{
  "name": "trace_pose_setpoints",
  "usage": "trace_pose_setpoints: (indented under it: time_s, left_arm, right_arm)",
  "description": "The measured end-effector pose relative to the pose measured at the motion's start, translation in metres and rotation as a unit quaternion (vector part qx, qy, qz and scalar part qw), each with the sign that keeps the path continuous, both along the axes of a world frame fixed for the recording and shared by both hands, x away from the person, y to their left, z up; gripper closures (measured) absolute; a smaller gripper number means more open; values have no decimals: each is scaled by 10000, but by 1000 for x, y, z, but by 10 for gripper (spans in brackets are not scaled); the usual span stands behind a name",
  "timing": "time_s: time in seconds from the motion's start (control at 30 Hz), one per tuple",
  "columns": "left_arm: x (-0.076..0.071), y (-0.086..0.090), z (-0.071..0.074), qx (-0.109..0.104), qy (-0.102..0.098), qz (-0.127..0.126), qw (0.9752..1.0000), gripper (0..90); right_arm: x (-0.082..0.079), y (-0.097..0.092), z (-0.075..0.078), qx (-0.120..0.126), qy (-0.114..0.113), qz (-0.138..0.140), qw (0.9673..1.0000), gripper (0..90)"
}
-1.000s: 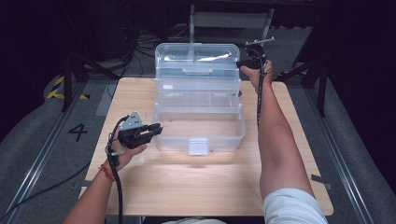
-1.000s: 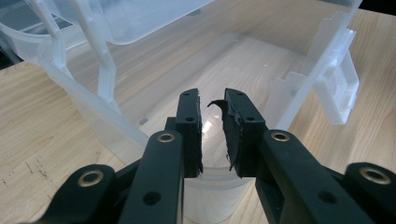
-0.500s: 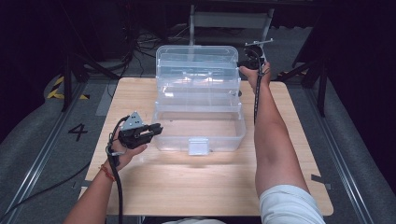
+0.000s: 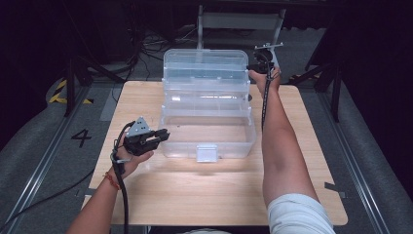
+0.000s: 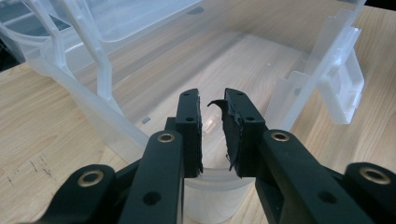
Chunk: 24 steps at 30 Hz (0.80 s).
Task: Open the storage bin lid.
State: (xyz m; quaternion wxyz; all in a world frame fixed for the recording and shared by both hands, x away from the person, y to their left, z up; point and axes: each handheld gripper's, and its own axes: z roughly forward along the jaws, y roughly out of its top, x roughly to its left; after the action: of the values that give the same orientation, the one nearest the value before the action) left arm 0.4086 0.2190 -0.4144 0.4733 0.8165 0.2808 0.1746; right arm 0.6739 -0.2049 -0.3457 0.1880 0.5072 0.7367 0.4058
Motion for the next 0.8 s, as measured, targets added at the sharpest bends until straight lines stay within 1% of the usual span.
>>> trace_pose_setpoints:
  time_s: [0.17,0.2,0.27,0.3,0.33,0.37,0.4,0.43,0.47,0.5,0.53,0.57,0.67,0.73,0.8]
  left_arm:
    - [0,0,0,0,1,-9,10000,770]
    - [0,0,0,0,1,-9,10000,769]
    - [1,0,0,-7,1,-29,10000,769]
    - [1,0,0,-14,9,-28,10000,769]
    - [1,-1,0,-3,8,-26,10000,769]
    - [1,-1,0,10,-2,-29,10000,769]
    - [1,-1,0,17,24,-46,10000,768]
    - [1,-1,0,23,16,-38,10000,767]
    - [1,0,0,49,-14,-49,10000,762]
    - [1,-1,0,12,21,-46,10000,762]
    - [1,0,0,17,10,-46,10000,763]
    - [1,-1,0,24,7,-43,10000,762]
    - [1,-1,0,47,-10,-38,10000,762]
    - [1,-1,0,31,4,-35,10000,763]
    - [1,-1,0,62,-14,-22,10000,762]
  right_arm:
    - [1,1,-2,-33,-17,-7,10000,686]
    - [2,1,-3,-73,2,-9,10000,680]
    - [2,1,-4,-76,10,-6,10000,668]
    - [3,1,-4,-113,-18,-35,9999,672]
    - [2,2,-4,-193,-71,-88,9997,704]
    - [3,1,-4,-254,-87,-146,9995,709]
    - [3,1,-4,-343,-56,-195,9992,685]
    - [4,-1,-5,-297,-12,-136,9995,686]
    - [3,-3,-6,-219,-17,-85,9997,661]
    - [3,-2,-7,-279,0,-87,9996,684]
    - [3,-1,-8,-341,45,-61,9994,699]
    - [3,0,-9,-372,41,-69,9993,700]
    - [3,1,-9,-359,28,-92,9993,710]
    - [2,0,-8,-392,9,-93,9992,703]
    - [0,1,-7,-395,0,-70,9992,685]
